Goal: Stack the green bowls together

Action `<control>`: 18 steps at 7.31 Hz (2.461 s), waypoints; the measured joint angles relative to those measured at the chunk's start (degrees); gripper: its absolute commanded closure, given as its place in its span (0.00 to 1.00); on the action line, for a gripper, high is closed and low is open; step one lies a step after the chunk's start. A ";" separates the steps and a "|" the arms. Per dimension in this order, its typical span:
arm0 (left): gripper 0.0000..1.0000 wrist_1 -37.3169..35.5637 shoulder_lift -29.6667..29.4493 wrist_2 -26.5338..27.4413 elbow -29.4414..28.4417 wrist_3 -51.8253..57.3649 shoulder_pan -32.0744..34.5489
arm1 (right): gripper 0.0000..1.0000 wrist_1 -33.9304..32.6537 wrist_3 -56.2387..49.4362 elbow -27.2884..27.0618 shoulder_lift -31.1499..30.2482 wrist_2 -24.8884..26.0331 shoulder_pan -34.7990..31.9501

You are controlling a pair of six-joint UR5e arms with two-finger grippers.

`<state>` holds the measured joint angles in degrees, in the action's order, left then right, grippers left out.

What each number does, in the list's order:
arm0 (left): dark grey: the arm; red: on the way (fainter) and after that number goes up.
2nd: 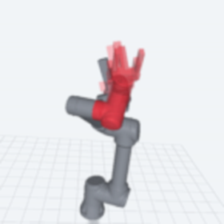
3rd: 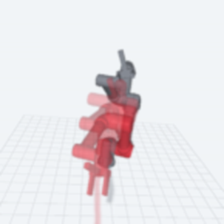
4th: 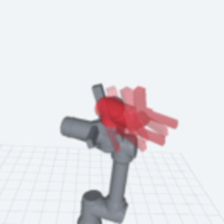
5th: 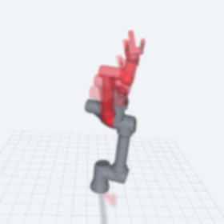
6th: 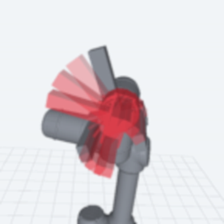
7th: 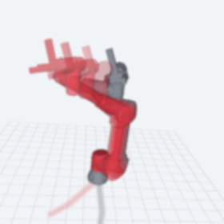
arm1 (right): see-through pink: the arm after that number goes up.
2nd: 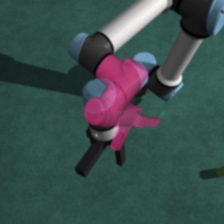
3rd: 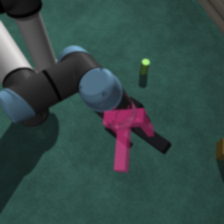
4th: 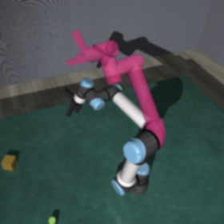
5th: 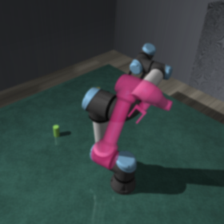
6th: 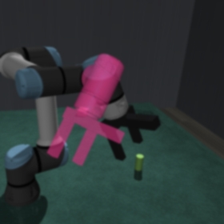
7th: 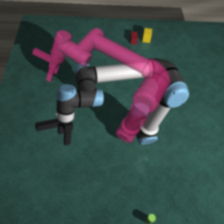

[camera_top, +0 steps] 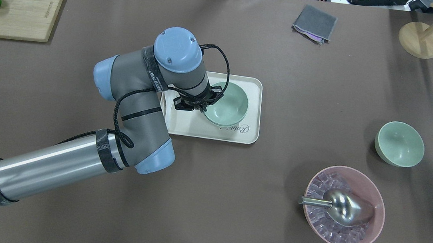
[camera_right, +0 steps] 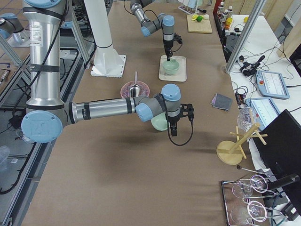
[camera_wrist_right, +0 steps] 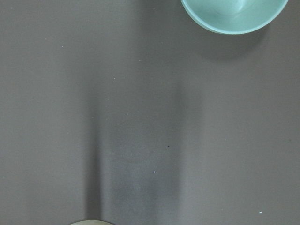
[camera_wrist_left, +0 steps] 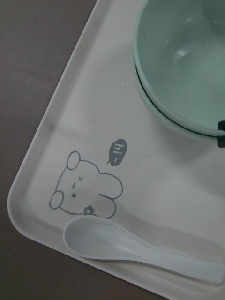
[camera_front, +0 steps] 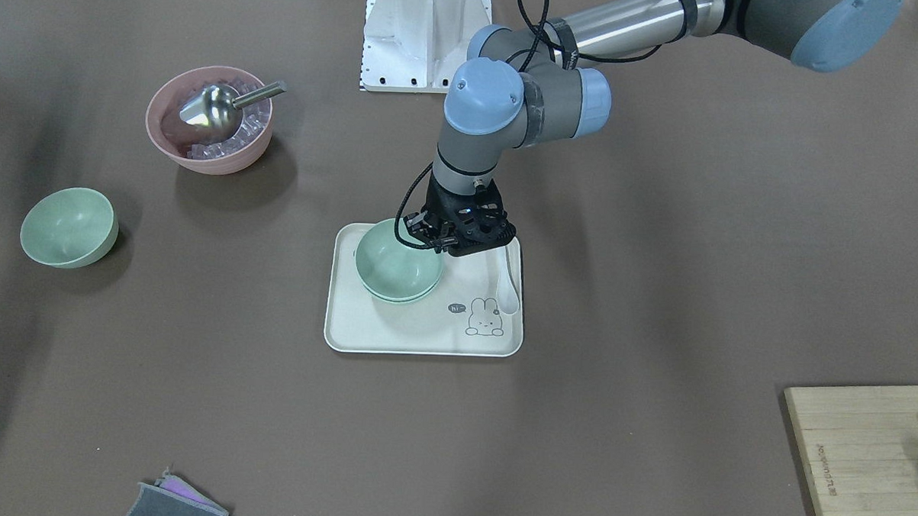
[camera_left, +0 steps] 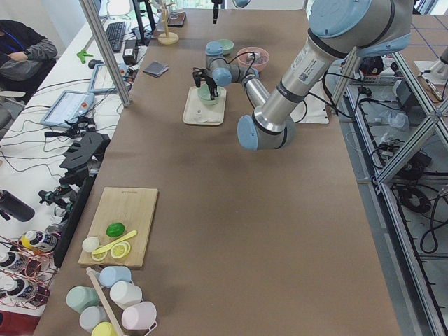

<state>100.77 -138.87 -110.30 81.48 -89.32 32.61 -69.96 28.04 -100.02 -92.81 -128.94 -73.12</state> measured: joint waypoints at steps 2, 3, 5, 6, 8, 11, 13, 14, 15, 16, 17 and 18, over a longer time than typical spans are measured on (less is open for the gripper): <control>1.00 0.02 0.00 0.02 -0.11 0.02 -0.13 | 0.00 0.00 0.00 0.01 0.00 0.00 0.00; 1.00 0.18 0.00 0.06 -0.29 0.02 -0.15 | 0.00 0.00 0.00 0.04 0.00 0.00 0.00; 1.00 1.23 -0.01 0.32 -1.18 0.04 -0.17 | 0.00 0.00 0.00 0.08 0.00 0.00 0.00; 1.00 1.48 -0.01 0.39 -1.42 0.08 -0.17 | 0.00 0.00 0.00 0.08 0.00 0.00 0.00; 1.00 1.59 0.01 0.42 -1.23 0.24 -0.18 | 0.00 0.00 0.00 0.09 0.00 0.00 0.00; 1.00 1.55 0.02 0.36 -0.30 0.37 -0.18 | 0.00 0.00 0.00 0.11 0.00 0.00 0.00; 0.83 1.54 0.13 0.35 0.11 0.37 -0.16 | 0.00 0.00 0.00 0.16 0.00 0.00 0.00; 0.82 1.53 0.16 0.35 0.20 0.37 -0.13 | 0.00 0.00 0.00 0.17 0.00 0.00 0.00; 0.75 1.54 0.20 0.35 0.26 0.37 -0.11 | 0.00 0.00 0.00 0.17 0.00 0.00 0.00; 0.59 1.53 0.23 0.35 0.30 0.38 -0.09 | 0.00 0.00 0.00 0.17 0.00 0.00 0.00; 0.29 1.51 0.25 0.35 0.36 0.38 -0.09 | 0.00 0.00 0.00 0.17 0.00 0.00 0.00; 0.02 1.50 0.26 0.35 0.50 0.37 -0.09 | 0.00 0.00 0.00 0.17 0.00 0.00 0.00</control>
<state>102.27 -138.61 -109.95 81.98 -88.95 32.52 -69.96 28.04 -99.85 -92.81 -128.94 -73.12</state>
